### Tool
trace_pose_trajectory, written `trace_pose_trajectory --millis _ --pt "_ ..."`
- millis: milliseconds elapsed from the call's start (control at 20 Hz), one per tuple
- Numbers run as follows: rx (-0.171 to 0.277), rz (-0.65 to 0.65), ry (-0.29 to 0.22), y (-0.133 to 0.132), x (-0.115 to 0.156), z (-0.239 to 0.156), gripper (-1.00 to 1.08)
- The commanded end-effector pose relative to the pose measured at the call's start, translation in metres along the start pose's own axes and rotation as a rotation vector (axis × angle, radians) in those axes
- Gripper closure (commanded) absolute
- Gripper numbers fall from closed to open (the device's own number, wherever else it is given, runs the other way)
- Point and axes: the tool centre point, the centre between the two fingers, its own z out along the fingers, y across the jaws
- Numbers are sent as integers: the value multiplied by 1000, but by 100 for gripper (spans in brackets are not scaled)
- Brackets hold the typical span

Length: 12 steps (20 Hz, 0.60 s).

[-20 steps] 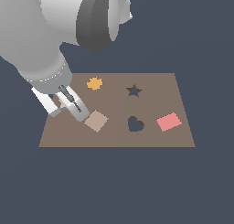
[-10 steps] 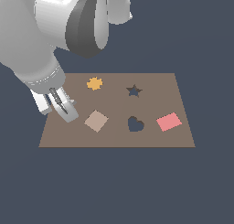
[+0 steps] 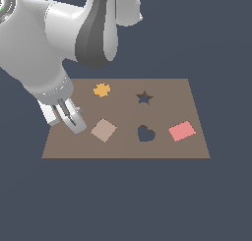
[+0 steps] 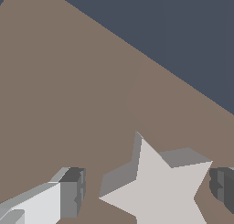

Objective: Insert a designated object into the corresponding slot on a board.

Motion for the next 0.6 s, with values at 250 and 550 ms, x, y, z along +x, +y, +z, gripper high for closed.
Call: trace_pose_trajectory --millis 250,550 --pt "1 1 1 0 0 2 108" --pt "2 0 1 -1 0 0 108"
